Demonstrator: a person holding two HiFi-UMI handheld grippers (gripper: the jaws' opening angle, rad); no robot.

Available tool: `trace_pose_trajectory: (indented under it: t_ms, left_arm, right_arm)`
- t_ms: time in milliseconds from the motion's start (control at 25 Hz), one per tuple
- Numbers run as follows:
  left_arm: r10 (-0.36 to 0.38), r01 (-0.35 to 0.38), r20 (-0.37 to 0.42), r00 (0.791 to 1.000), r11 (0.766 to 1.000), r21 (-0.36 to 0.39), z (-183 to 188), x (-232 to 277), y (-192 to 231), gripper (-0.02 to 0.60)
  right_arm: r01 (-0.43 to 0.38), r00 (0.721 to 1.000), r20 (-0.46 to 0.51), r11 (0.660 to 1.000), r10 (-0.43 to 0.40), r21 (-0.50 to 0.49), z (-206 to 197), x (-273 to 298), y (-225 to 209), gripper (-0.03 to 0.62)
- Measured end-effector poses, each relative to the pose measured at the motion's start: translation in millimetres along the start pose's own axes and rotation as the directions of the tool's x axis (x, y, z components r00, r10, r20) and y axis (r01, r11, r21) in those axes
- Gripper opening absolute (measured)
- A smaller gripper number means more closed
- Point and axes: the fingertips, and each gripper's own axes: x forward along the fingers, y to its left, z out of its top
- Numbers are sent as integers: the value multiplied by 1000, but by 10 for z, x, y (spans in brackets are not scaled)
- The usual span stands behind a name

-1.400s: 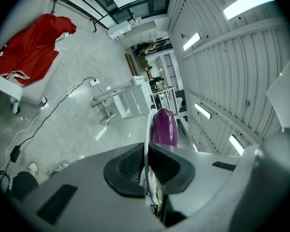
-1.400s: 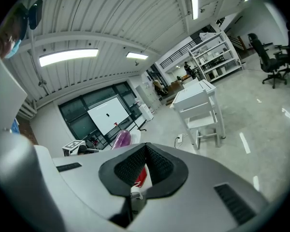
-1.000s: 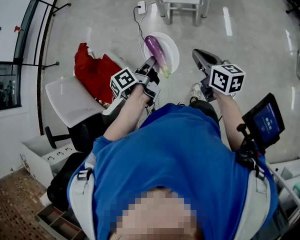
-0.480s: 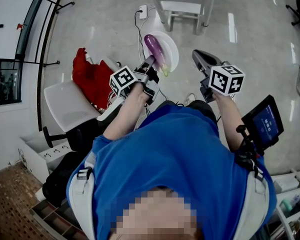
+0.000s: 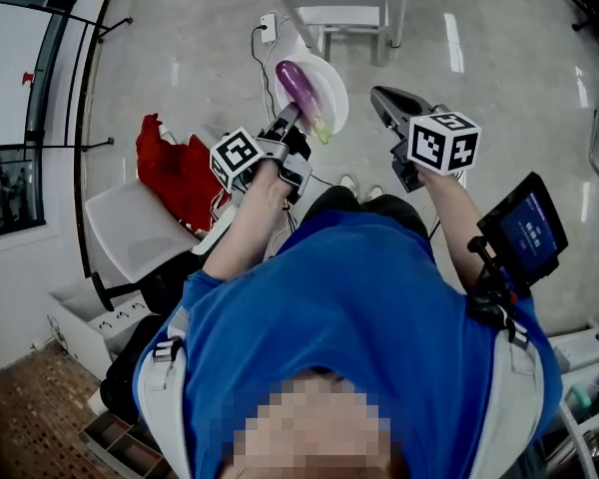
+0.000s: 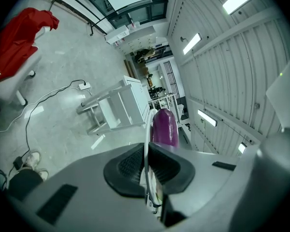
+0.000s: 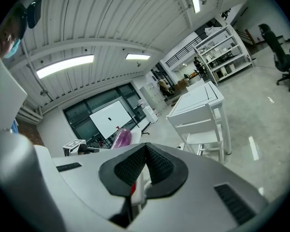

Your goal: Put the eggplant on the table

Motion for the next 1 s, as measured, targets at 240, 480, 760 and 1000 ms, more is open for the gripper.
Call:
trace_pose_trajectory:
  t_ms: [240,480,760,1000]
  left_arm:
    - [-13,13,-35,999,1000,10,9,97,-84,25]
    - [-6,6,-23,1000,1000,5,-18,17,-38,25]
    - [29,-29,-18,999,1000,1,-55,-86,10,25]
    - [65,-65,-48,997,998,9,-83,-84,21,25]
  right_arm:
    - [18,1000,3,1000,-18,3,38,4,-6,2]
    - [3,1000,-13,1000,-3,-11,-1,41,68,2]
    - [-17,999,-35,1000,18,12,-81,68,123,2]
    - [-6,999,-44,998,8,59,-147,60,102,2]
